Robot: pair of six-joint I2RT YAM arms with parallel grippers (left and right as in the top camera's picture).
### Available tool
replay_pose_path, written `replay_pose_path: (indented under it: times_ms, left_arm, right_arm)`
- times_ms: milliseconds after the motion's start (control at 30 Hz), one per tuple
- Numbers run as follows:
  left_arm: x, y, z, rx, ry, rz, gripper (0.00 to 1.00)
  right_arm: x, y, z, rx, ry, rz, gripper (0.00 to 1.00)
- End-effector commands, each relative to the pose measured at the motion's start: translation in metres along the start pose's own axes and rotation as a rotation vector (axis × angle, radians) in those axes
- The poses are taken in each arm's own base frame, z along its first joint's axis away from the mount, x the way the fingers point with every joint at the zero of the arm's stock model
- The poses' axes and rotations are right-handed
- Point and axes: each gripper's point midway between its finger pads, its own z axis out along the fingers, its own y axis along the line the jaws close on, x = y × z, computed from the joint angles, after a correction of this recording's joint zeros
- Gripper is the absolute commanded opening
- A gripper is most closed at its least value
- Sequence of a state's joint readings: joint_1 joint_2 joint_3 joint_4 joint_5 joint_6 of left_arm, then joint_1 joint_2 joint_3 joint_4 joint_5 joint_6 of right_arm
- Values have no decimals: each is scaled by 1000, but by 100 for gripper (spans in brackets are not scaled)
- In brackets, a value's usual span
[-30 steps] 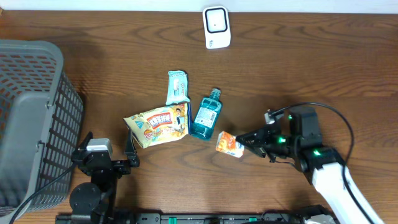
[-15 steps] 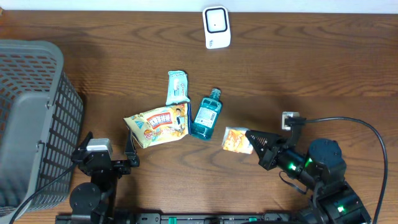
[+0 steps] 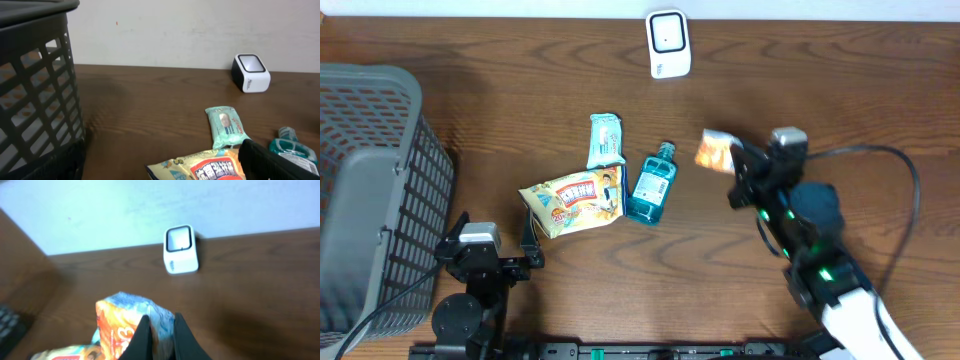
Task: Scan the item barcode
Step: 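Lift the tissue pack and carry it to the white scanner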
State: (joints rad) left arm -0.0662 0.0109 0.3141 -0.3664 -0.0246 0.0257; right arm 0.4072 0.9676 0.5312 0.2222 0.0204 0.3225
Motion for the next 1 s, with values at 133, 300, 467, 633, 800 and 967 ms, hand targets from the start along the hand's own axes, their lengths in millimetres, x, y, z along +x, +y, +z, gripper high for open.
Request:
replay_pose_path:
  times_ms: [133,300,467,633,800,967]
  left_arm:
    - [1,-1,0,10,0,-6,97]
    - [1,-1,0,10,0,-6,98]
    - [1,-1,0,10,0,-6,97]
    - [1,-1,0,10,0,-6,98]
    - [1,-1,0,10,0,-6,98]
    - [1,-1,0,10,0,-6,98]
  right_arm:
    - [8,-12,66,37,-118,-117,1]
    - [-8,-22,85,77,-315,-92,1]
    - [-15,-23,96,75,-400,-79,1]
    - [-15,-22,117,77,-389,-80,1]
    - [-23,-18,141,74,-369,-84,1]
    - [-25,-8,181,52,-278,-101,1]
